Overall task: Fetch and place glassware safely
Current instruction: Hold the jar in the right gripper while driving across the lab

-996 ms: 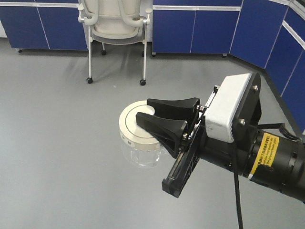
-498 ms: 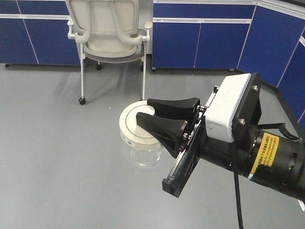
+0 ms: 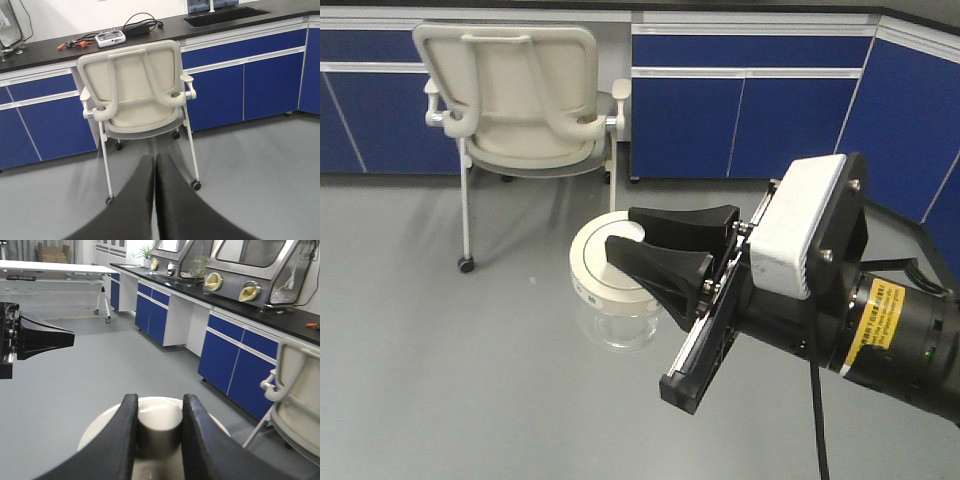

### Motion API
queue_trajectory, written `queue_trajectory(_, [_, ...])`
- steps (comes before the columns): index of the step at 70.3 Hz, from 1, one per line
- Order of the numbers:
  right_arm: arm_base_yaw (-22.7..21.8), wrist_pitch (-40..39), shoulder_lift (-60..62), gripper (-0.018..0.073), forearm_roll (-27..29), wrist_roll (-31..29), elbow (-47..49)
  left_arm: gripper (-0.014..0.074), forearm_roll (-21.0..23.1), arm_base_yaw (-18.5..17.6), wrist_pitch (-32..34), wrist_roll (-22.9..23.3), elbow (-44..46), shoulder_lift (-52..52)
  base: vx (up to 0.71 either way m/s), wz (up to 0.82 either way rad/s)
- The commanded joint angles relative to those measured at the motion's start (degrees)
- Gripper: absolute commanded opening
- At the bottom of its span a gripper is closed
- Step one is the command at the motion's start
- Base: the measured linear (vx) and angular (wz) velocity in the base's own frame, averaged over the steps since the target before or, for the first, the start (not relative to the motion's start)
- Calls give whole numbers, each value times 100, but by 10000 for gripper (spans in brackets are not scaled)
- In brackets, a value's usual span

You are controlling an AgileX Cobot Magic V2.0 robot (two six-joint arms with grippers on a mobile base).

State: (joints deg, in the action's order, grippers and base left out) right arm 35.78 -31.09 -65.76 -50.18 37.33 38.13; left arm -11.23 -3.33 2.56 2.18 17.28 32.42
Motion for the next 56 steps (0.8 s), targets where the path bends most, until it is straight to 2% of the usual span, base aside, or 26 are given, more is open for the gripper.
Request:
queue_trajectory(1, [-10,-428,149,-3,167,-16,183,-7,42,-31,403,50,146,-8,46,-12])
queue_trajectory(26, [-10,-428,149,-3,167,-16,183,-7,42,-31,403,50,146,-8,39,-33])
queue_trajectory(56, [-10,-428,149,-3,167,-16,183,-7,42,-31,403,50,146,-8,26,-72])
